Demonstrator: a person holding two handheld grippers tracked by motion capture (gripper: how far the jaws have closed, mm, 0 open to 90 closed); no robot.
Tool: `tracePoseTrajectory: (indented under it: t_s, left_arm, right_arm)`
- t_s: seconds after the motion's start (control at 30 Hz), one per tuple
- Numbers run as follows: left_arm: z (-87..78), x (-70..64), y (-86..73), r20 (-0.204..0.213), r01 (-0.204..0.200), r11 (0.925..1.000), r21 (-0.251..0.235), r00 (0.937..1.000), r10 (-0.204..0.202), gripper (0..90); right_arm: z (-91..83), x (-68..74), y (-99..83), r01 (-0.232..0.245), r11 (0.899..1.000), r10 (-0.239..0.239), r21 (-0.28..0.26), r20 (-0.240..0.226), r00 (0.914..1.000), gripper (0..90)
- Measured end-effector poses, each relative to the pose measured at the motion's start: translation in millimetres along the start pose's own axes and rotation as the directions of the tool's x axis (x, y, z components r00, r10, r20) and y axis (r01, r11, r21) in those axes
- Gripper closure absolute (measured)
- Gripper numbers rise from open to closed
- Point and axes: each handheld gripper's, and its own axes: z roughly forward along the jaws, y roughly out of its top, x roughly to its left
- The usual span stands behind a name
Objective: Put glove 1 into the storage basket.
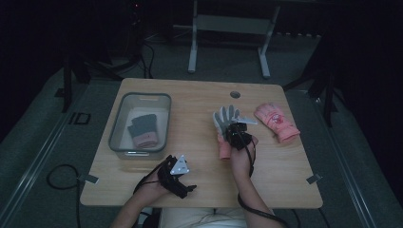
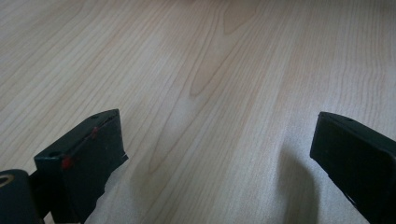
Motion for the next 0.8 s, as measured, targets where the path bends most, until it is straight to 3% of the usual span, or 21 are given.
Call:
tracePoseTrajectory:
  t_s: [0.27, 0.4, 0.53, 0.6, 0.63, 0.7, 0.8]
  left_arm:
    - [-0.4, -0.4, 0.0, 0.008, 0.002, 1.0000, -0.003, 1.0000, -0.002, 2.5]
    - [-0.3, -0.8, -0.3, 0.009, 0.000, 1.0000, -0.001, 1.0000, 0.000, 2.5]
    - [-0.5, -0.8, -0.4, 0.010, 0.000, 1.0000, -0.004, 0.9999, 0.000, 2.5]
    - [-0.5, -0.8, -0.4, 0.009, -0.001, 1.0000, -0.005, 1.0000, 0.001, 2.5]
    - [-0.6, -0.7, -0.3, 0.012, -0.005, 1.0000, 0.000, 0.9999, 0.005, 2.5]
    - [-0.7, -0.9, -0.4, 0.013, -0.005, 1.0000, -0.001, 0.9999, 0.005, 2.5]
    - [-0.4, -0.9, -0.3, 0.013, -0.008, 1.0000, 0.001, 0.9999, 0.008, 2.5]
  right_arm:
    - [29.7, 3.6, -5.6, -0.044, 0.997, 0.045, 0.057, -0.009, 0.9990, 86.9]
    - [34.6, 4.5, -6.8, -0.035, 0.997, 0.036, 0.062, -0.011, 0.9993, 82.4]
    - [27.7, 4.7, -0.2, -0.008, 0.998, 0.011, 0.064, -0.047, 0.9988, 71.1]
    - [24.2, 4.7, 1.4, 0.010, 0.999, -0.008, 0.052, -0.045, 0.9990, 69.7]
    - [16.2, 2.5, 5.8, 0.038, 0.999, -0.036, 0.032, -0.071, 0.9968, 65.3]
    - [6.5, -4.1, 10.7, 0.077, 0.997, -0.076, 0.006, -0.084, 0.9936, 64.9]
    - [-9.3, -24.2, 18.5, 0.094, 0.995, -0.096, -0.026, -0.117, 0.9885, 64.8]
